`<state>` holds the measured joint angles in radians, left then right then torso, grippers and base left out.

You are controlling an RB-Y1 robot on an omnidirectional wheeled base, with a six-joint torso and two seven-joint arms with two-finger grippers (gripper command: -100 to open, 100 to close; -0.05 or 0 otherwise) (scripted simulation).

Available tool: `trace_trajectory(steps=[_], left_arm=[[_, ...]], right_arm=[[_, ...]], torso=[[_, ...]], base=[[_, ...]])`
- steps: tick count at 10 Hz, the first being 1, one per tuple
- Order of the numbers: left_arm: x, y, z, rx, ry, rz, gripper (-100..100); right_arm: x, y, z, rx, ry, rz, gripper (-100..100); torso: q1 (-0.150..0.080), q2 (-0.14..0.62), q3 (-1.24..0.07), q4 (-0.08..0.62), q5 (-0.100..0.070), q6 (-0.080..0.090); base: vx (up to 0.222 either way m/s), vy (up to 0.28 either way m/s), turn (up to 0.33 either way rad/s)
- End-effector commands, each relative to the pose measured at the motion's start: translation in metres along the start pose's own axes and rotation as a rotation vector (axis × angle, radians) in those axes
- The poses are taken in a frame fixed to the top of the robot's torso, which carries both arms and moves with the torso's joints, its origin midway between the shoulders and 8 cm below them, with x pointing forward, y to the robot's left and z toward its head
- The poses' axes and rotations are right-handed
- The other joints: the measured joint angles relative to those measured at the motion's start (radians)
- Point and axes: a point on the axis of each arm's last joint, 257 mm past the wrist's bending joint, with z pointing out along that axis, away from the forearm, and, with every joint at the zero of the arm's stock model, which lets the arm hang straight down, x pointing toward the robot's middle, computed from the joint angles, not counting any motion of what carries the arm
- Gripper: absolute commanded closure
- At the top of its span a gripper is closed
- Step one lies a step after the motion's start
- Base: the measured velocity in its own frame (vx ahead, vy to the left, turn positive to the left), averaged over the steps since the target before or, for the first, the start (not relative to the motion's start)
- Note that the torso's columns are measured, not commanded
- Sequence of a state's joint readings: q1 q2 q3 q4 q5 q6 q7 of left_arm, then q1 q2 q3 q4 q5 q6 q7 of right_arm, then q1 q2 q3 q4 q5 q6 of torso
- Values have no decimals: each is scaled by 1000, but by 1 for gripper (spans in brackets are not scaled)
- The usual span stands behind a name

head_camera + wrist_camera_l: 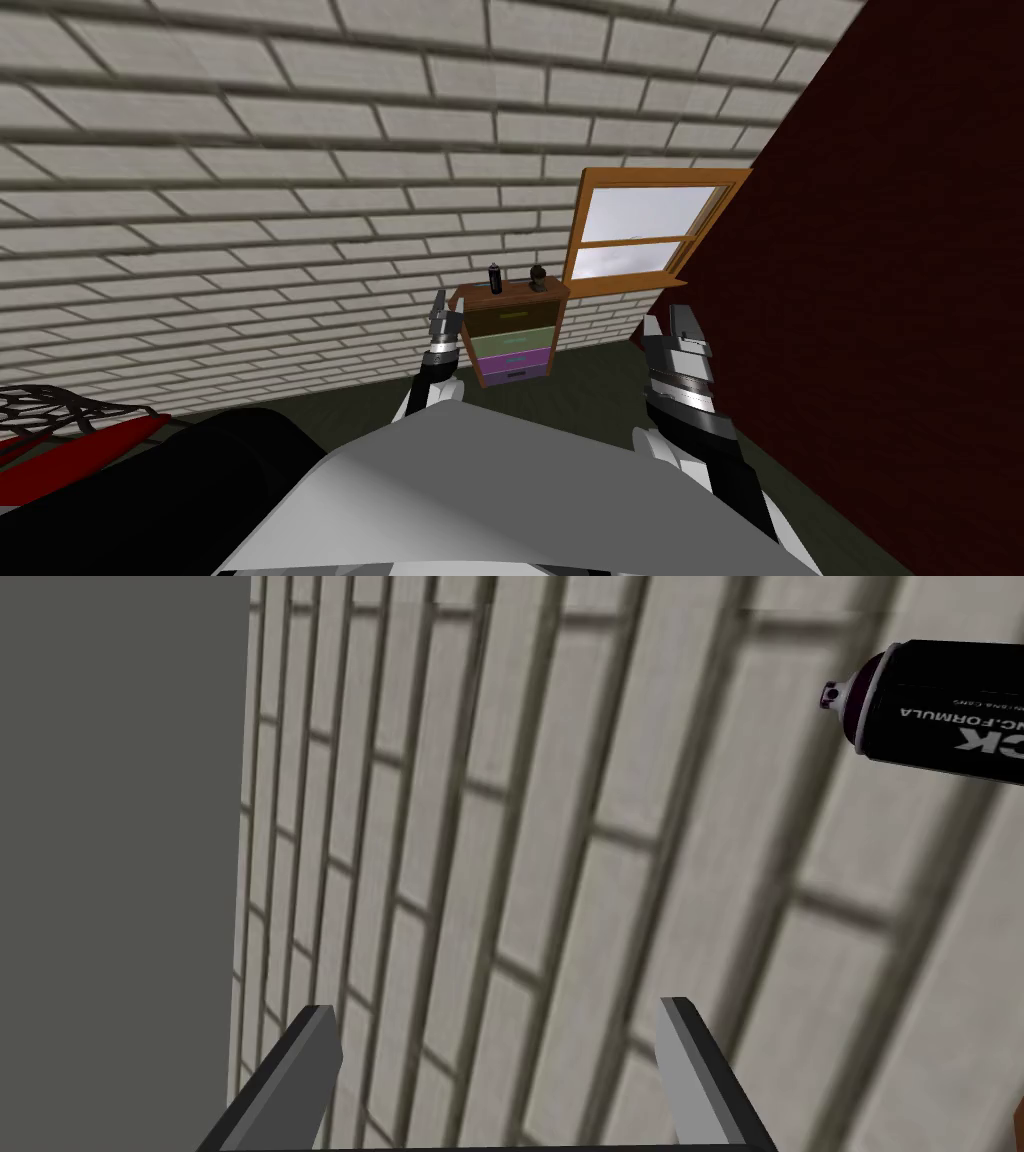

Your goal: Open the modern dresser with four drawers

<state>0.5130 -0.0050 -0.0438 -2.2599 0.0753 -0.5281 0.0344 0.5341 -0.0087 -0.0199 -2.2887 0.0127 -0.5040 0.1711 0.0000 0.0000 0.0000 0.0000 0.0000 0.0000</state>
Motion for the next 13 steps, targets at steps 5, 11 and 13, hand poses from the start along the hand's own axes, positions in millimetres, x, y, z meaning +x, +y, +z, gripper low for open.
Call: trace_trajectory(steps=[5, 11, 13], left_arm=[[0, 0, 0, 0, 0, 0, 0], [4, 5, 0, -24, 54, 17, -100], [4, 11, 0, -51, 82, 25, -100]], right_arm=[[0, 0, 0, 0, 0, 0, 0], [0, 0, 0, 0, 0, 0, 0], [0, 0, 0, 0, 0, 0, 0]], torso=[[0, 322, -644, 322, 0, 0], [0, 725, -1451, 724, 0, 0], [-1, 736, -1476, 736, 0, 0]], base=[[0, 0, 0], [7, -5, 11], [42, -45, 39]])
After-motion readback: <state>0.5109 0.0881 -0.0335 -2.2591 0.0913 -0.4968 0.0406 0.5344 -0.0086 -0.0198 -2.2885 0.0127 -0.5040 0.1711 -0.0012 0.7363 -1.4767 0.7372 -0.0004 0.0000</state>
